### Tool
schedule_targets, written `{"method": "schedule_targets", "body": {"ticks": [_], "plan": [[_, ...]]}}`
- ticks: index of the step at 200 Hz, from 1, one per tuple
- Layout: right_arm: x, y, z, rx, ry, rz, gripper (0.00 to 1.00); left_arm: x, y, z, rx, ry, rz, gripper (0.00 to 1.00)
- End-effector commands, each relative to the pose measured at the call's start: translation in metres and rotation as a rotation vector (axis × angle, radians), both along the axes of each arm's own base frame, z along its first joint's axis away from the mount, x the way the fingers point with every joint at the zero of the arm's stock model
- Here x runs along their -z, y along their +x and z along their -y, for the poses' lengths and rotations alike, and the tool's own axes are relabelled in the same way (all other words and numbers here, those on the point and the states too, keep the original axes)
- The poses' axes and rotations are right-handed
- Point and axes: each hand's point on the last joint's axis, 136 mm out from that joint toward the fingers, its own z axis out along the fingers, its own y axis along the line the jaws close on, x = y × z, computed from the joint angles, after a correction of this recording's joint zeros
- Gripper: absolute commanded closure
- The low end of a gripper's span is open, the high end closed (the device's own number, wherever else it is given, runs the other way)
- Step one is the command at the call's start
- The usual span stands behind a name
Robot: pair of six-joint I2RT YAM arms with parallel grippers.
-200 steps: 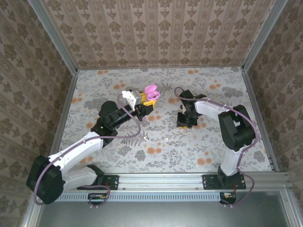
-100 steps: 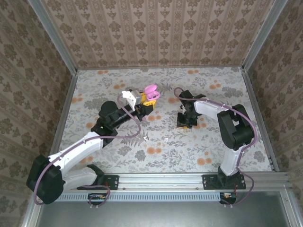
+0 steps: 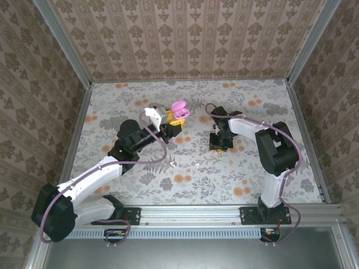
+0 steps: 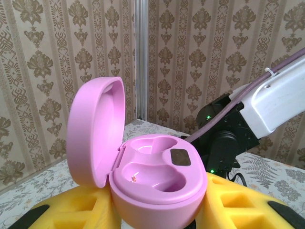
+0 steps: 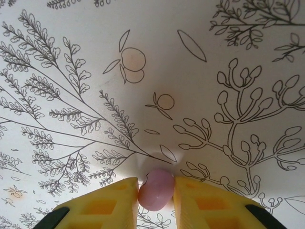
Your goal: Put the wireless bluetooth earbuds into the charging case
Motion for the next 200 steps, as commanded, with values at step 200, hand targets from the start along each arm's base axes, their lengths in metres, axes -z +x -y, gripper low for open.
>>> {"method": "schedule_targets", "body": {"ticks": [200], "plan": [[-0.006,0.014,0.008,-0.017,-0.08,0.021,0.68,-0.013,0.001,0.0,-0.002,-0.022,0.02,0.61]]}}
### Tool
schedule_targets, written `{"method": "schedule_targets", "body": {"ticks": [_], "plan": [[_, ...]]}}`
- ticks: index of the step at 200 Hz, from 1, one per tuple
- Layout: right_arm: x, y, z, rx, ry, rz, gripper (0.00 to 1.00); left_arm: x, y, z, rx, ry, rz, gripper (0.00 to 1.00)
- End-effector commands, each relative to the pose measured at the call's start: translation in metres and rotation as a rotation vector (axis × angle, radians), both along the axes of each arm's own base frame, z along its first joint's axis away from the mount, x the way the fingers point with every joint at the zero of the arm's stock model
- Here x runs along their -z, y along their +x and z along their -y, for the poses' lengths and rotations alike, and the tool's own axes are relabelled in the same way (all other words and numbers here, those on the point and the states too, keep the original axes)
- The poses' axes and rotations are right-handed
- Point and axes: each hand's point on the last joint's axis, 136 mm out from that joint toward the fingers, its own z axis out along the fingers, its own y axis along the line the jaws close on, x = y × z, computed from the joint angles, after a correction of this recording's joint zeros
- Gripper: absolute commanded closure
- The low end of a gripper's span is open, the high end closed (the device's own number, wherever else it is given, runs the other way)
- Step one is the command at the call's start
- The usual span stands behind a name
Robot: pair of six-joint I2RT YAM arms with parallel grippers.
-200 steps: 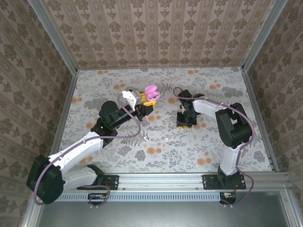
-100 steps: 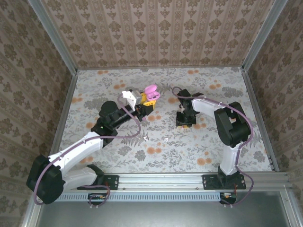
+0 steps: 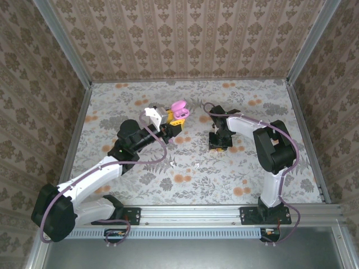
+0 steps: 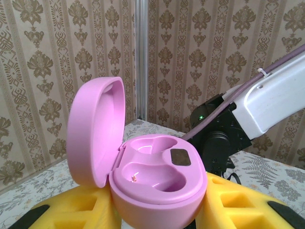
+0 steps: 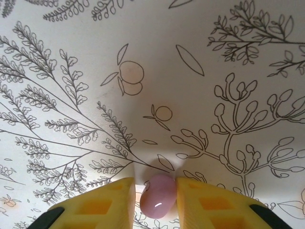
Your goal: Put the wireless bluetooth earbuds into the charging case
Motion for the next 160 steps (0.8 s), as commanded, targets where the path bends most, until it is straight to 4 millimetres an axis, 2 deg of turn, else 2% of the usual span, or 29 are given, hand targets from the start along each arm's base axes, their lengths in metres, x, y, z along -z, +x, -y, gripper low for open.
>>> {"method": "schedule_targets", "body": {"ticks": [1,30,59,122,160], "plan": [[-0.008,0.008,0.004,-0.011,-0.037,0.03,0.68,-0.012,0.001,0.0,-0.002,-0.021,0.019,0.61],[-0.022,0.007,0.011,-0.02,-0.067,0.047,0.6,-0.013,0.001,-0.001,-0.004,-0.02,0.021,0.61],[-0.029,0.005,0.011,-0.014,-0.065,0.072,0.59,-0.011,0.001,-0.001,-0.004,-0.019,0.019,0.61],[-0.01,0.01,0.005,-0.023,-0.06,0.035,0.65,-0.013,0.001,-0.002,-0.005,-0.018,0.023,0.61],[-0.007,0.008,0.001,-0.038,-0.058,0.019,0.68,-0.011,0.0,-0.003,-0.012,-0.017,0.022,0.61]]}}
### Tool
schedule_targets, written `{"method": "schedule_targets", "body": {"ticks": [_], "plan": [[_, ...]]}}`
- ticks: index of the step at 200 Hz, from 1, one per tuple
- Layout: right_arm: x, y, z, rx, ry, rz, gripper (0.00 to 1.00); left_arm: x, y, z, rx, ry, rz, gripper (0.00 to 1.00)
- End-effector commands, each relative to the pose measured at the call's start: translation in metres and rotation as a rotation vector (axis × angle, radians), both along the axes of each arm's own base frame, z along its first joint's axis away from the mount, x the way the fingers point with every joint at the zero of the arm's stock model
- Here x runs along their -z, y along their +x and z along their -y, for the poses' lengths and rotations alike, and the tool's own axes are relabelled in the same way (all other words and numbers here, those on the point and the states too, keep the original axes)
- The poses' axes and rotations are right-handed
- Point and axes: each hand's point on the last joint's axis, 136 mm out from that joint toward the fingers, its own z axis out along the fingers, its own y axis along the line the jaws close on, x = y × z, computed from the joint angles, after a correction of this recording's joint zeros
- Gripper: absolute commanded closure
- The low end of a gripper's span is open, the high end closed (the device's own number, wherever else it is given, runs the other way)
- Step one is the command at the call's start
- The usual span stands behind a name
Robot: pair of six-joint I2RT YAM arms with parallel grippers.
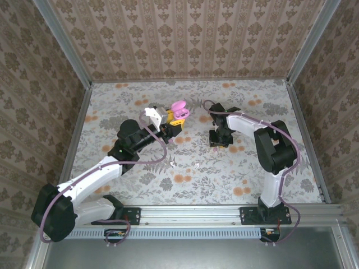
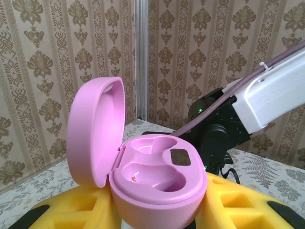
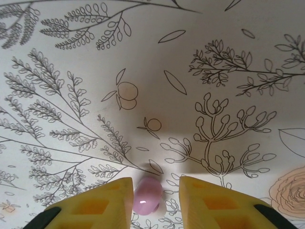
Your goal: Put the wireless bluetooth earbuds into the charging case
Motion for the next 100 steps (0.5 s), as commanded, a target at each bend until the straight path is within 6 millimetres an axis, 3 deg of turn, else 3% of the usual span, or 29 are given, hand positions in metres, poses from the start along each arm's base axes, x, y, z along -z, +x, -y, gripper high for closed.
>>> {"method": "schedule_targets", "body": {"ticks": [1,66,100], "plan": [[0.001,-0.001,-0.003,-0.015,-0.011,-0.017,0.68,-0.011,0.0,-0.003,-0.011,-0.016,0.02,0.61],[0.004,-0.012,-0.011,-0.09,-0.003,-0.054,0.74,-0.013,0.001,-0.002,-0.007,-0.02,0.023,0.61],[0.002,-0.02,-0.016,-0.226,-0.011,-0.077,0.74,-0.014,0.001,-0.001,-0.002,-0.022,0.022,0.61]]}}
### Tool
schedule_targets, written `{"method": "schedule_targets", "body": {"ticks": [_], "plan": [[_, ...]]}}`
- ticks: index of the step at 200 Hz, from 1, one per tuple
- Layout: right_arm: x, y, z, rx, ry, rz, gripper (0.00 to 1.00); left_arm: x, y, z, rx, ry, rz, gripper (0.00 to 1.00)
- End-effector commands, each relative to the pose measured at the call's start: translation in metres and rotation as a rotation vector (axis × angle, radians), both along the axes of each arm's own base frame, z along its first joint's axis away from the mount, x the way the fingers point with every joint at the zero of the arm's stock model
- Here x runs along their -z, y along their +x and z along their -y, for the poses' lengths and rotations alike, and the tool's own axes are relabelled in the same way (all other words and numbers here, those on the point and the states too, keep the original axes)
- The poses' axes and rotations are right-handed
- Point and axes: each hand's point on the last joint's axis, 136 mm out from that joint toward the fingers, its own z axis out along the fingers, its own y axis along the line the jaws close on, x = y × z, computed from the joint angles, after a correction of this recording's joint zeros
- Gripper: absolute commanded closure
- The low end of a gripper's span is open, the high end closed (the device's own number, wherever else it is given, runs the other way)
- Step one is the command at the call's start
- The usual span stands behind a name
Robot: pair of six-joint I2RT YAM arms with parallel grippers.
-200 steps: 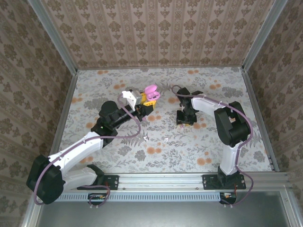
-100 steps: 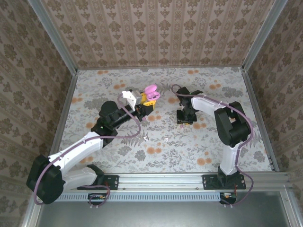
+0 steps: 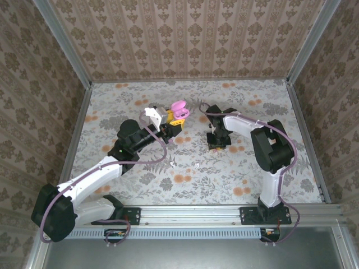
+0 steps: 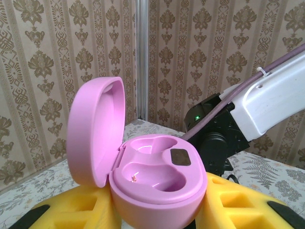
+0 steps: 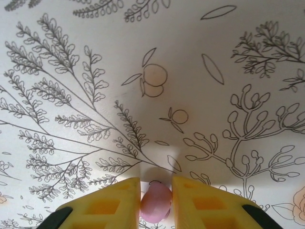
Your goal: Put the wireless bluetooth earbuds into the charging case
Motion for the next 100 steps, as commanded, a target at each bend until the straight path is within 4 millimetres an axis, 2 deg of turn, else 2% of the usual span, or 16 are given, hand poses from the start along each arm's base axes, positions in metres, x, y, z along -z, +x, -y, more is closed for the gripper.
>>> {"method": "schedule_targets", "body": {"ticks": [1,42,71,100], "plan": [[-0.003,-0.012,-0.005,-0.119,-0.002,-0.051,0.74,-0.013,0.0,-0.001,0.0,-0.021,0.023,0.61],[0.0,-0.024,-0.014,-0.26,0.005,-0.089,0.71,-0.014,0.0,-0.002,-0.002,-0.025,0.022,0.61],[0.001,-0.024,-0.012,-0.266,-0.008,-0.098,0.7,-0.015,0.0,-0.002,-0.004,-0.026,0.025,0.61],[-0.011,-0.018,-0.008,-0.229,-0.037,-0.058,0.67,-0.014,0.0,-0.003,-0.005,-0.025,0.028,0.61]]}}
